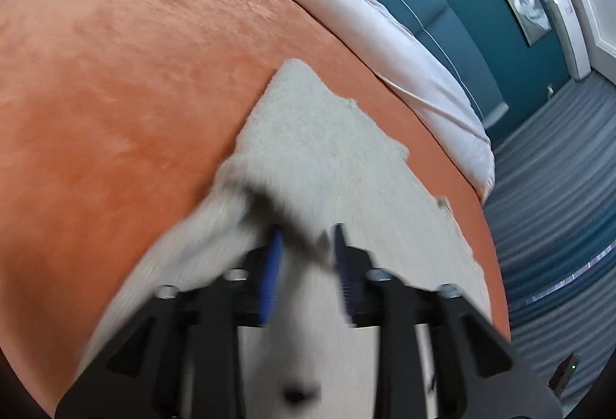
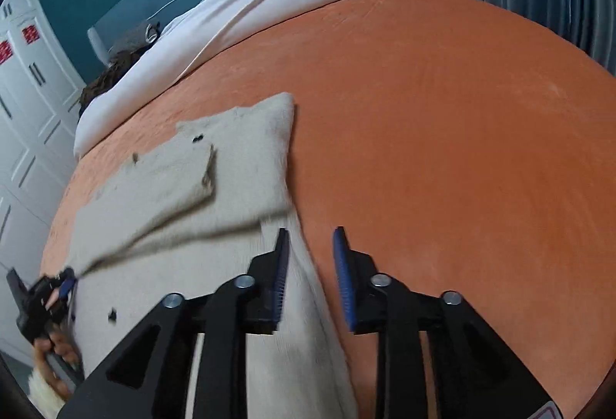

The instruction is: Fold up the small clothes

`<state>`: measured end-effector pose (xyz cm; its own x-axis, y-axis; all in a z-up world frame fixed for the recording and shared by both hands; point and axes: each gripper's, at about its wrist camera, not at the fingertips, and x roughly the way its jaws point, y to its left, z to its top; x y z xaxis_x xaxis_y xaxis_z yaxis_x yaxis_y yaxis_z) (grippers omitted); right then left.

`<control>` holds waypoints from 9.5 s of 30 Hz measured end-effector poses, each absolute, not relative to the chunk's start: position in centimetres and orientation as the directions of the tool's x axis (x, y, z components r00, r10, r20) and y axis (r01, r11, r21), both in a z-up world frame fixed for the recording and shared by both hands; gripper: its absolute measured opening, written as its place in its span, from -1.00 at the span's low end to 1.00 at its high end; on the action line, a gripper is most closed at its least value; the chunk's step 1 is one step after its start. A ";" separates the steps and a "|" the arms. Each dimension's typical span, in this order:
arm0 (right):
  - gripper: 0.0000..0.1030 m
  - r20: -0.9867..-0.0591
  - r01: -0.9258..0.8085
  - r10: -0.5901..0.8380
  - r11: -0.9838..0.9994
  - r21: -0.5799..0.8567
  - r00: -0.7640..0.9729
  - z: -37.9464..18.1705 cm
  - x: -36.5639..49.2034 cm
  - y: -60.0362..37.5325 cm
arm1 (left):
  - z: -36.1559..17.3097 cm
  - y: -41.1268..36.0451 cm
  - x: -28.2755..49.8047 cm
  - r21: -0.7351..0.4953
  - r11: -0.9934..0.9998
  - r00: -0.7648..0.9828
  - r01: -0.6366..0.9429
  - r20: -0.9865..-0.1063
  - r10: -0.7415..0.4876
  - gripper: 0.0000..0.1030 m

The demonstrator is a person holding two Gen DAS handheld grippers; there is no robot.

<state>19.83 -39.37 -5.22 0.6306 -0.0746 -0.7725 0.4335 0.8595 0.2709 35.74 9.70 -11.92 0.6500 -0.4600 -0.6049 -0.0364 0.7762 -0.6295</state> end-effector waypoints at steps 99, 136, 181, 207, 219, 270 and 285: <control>-0.85 -0.620 0.312 -0.004 0.866 0.390 0.784 1.1 8.0 -33.8 | -1.1 13.3 19.9 -0.392 0.912 0.552 0.118 -0.738 -0.388 -0.80; -1.00 -0.819 0.124 0.206 0.940 0.318 0.535 -9.0 5.0 -17.7 | -7.3 11.1 8.7 -0.275 0.961 0.492 0.013 -0.835 -0.246 0.12; -0.77 -0.916 0.418 -0.085 0.903 0.095 0.392 -8.0 13.6 -34.5 | -8.9 11.7 21.3 -0.235 0.972 0.405 -0.015 -0.890 -0.209 -0.64; -0.71 -0.845 0.332 -0.226 0.941 -0.061 0.484 -6.2 8.2 -25.6 | -6.0 17.2 13.8 -0.230 0.972 0.514 -0.056 -0.841 -0.169 -0.69; -0.56 -0.827 0.114 0.144 0.963 0.243 0.544 -2.4 5.8 -15.6 | -9.9 21.0 6.5 -0.589 0.780 0.500 -0.210 -0.751 -0.432 0.28; 0.36 -0.728 0.310 0.335 0.740 0.596 0.599 -3.0 0.6 -31.0 | -7.6 -9.8 4.4 -0.035 0.886 0.451 0.462 -0.851 -0.269 0.74; -0.60 -0.545 0.023 0.356 0.822 0.569 0.759 5.8 2.6 -28.0 | -10.0 -5.6 5.9 -0.233 0.904 0.304 0.357 -0.886 -0.349 -0.80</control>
<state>2.57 -28.04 5.77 0.7588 0.3562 -0.5453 0.0227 0.8222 0.5688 5.86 -5.63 -9.97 0.3045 -0.3488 -0.8863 0.3570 0.9045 -0.2333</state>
